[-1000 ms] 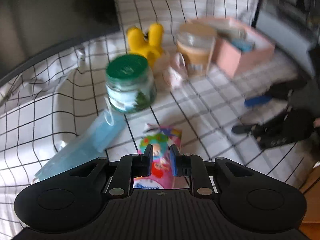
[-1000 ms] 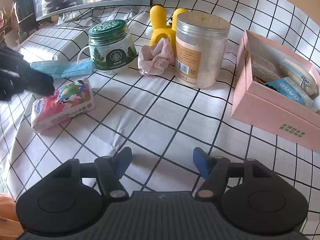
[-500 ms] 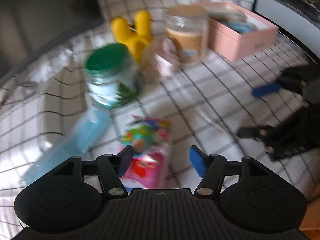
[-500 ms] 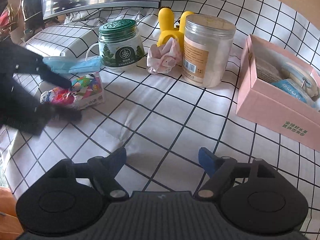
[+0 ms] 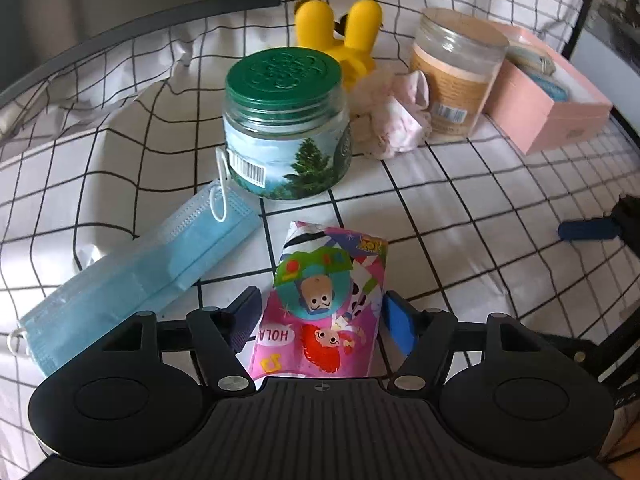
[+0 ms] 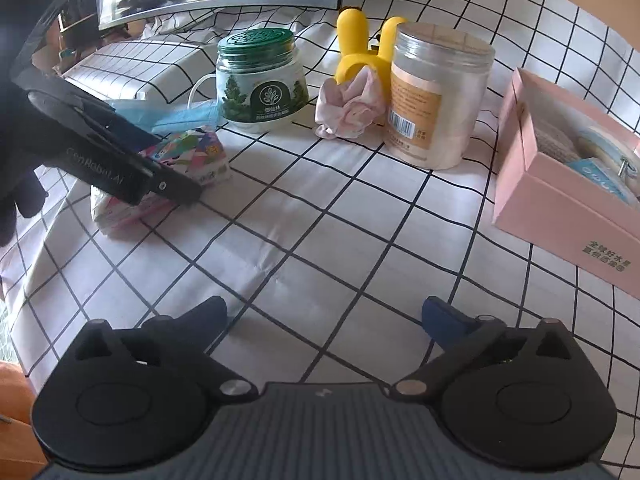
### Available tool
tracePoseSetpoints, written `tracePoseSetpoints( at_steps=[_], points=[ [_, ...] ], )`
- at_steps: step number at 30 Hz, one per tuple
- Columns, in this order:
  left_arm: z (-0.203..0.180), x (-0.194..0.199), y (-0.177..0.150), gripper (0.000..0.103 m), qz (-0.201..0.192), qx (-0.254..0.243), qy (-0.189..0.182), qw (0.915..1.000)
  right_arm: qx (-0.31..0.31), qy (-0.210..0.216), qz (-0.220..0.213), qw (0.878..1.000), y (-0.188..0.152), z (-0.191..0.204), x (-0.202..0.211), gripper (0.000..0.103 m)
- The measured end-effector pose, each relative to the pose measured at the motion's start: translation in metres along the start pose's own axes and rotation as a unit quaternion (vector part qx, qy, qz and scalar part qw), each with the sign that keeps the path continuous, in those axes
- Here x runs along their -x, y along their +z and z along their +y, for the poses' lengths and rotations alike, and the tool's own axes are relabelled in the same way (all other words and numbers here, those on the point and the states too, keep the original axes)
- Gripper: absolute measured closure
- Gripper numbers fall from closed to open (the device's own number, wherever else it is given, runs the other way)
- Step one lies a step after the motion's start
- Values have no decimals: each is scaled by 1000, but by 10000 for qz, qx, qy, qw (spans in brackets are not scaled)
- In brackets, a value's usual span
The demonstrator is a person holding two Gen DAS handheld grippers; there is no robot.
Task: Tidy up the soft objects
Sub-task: 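Grasp the colourful tissue pack with the left gripper, then grasp the blue face mask with the right gripper while the left gripper holds the tissue pack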
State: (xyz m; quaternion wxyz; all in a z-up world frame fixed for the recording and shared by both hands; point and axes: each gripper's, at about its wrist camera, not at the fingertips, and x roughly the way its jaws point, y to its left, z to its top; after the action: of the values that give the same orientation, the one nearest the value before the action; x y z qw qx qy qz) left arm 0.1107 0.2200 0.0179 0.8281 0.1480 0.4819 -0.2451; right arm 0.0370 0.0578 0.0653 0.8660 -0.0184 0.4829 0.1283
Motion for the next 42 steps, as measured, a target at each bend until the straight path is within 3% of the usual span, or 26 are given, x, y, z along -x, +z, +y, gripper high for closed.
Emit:
tracePoseSetpoints(
  at_steps=[7,11,13,16,20,24,28,31,33,35,37,39,42],
  points=[
    [-3,1,-3,28,-114,138,110,9998,-3,-19,50,10000,1,0,-1,0],
    [4,7,-10,47,-364,445,223,9981,158,118,171,9997,8,-1,-3,3],
    [15,16,-15,52,-392,1048,155,9936,285,125,189,9993,18,1,-4,15],
    [38,48,-35,52,-815,1950,154,9773,974,16,-181,9951,39,19,3,16],
    [67,97,-67,52,-1307,2575,728,9546,2202,331,-675,9725,71,64,11,26],
    [98,139,-98,52,-1737,3060,1351,9262,3230,594,-630,9424,100,117,-10,47],
    [122,165,-128,52,-1853,3475,1587,9054,4157,413,-532,9070,110,161,-49,48],
    [132,175,-150,52,-1858,3712,1706,8936,4395,368,-477,8962,116,175,-71,48],
    [137,177,-161,52,-1836,3869,1746,8866,4366,393,-559,8971,122,178,-79,49],
    [141,177,-169,52,-1796,3988,1743,8822,4157,492,-566,9064,131,178,-85,52],
    [141,174,-171,52,-1761,4044,1694,8813,3779,707,-402,9223,142,175,-92,62],
    [140,171,-170,52,-1736,4032,1636,8835,3267,968,-49,9401,157,172,-100,93],
    [137,169,-165,52,-1767,3932,1515,8895,2566,1164,177,9593,175,160,-100,95]
  ],
)
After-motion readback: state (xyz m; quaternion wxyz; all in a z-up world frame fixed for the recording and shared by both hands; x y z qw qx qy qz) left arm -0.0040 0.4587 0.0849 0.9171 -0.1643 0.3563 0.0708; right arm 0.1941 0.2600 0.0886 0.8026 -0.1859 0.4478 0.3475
